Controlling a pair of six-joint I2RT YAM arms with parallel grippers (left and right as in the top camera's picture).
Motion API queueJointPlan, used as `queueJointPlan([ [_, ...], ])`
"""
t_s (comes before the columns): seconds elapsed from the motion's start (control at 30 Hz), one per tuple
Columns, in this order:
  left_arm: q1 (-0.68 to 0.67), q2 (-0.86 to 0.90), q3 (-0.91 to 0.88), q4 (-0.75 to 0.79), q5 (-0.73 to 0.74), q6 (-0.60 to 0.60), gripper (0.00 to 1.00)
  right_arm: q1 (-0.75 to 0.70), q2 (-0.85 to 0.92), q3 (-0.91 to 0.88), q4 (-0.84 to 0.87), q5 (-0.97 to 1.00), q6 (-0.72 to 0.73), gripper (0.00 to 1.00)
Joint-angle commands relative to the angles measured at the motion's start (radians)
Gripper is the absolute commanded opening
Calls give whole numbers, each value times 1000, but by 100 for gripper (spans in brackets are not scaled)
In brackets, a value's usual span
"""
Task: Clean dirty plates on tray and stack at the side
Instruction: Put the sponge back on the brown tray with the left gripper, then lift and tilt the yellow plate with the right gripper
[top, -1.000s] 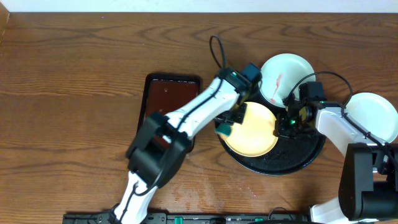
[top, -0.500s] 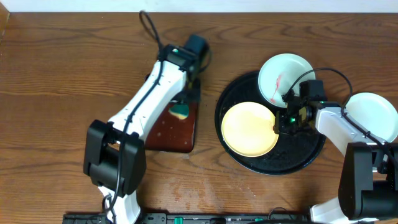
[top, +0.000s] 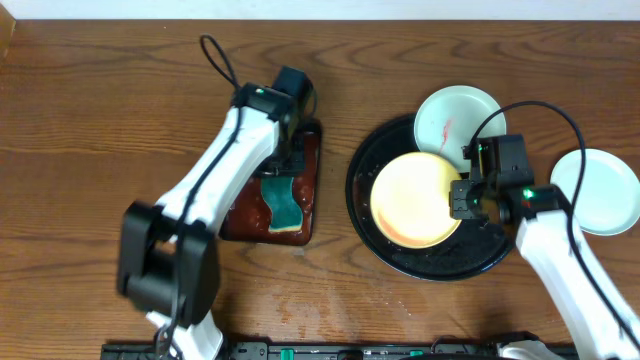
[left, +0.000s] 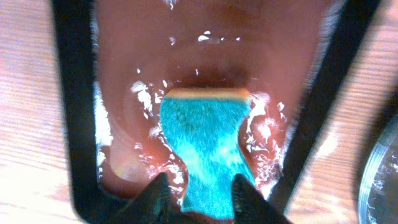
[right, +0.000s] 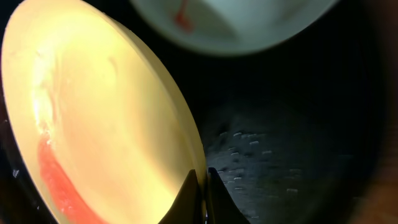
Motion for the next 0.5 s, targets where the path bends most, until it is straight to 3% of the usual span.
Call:
queueJointPlan([
  [0.0,2,-121,9,-11,-2,8,41,76,-84,6,0,277,55,1],
  [0.4,1,-388,9,-31,-2,7,58,390,-146,6,93,733,-76,1],
  [0.47,1,-397,9,-31,-2,7,73,449,-146,6,94,793,-109,1],
])
